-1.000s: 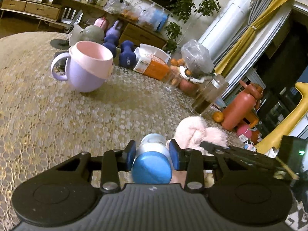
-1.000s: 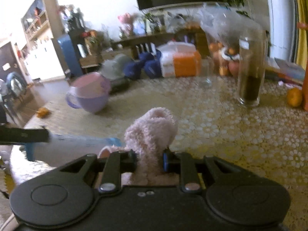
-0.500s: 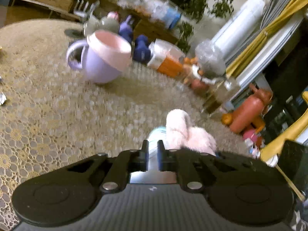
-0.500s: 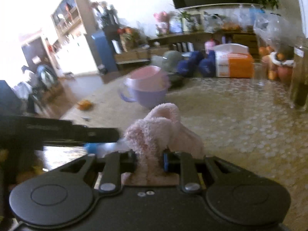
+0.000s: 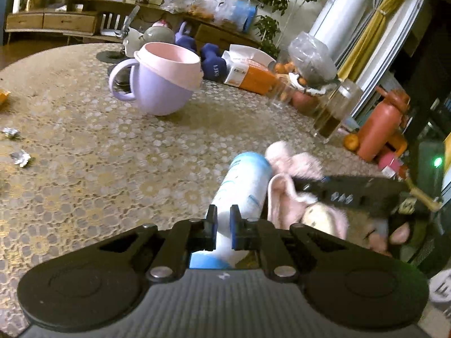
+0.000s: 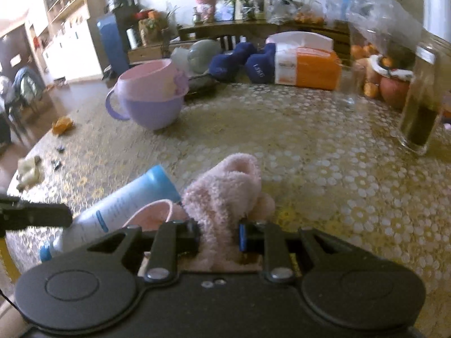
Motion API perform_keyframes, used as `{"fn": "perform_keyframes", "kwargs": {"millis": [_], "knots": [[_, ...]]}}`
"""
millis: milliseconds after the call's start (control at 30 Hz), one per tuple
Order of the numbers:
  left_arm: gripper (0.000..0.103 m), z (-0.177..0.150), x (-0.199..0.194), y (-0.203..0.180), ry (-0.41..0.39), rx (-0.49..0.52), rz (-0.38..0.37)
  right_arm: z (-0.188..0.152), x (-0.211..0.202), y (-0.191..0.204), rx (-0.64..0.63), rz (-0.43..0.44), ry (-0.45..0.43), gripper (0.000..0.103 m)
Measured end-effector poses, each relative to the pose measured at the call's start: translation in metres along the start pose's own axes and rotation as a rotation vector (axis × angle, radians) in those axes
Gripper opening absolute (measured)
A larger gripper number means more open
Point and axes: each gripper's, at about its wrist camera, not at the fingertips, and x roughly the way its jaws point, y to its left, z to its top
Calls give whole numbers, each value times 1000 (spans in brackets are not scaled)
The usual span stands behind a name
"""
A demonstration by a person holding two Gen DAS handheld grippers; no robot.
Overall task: Clean container
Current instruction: 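Tilt the bottle toward the right tool and bring the towel against it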
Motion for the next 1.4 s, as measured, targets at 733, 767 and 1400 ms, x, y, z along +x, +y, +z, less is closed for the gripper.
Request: {"fn": "perform_keyframes", "kwargs": {"millis": [733,767,1400], "knots": [[81,-49,8,-19,47,109,141,-22,-78,-6,58,36,-78,22],[80,-49,8,-19,43,103,141,-23,-79,-6,60,36,-78,22],[40,-33,-14,-47,-30,155,113,-32,-106,2,40,76,-121,22]]}}
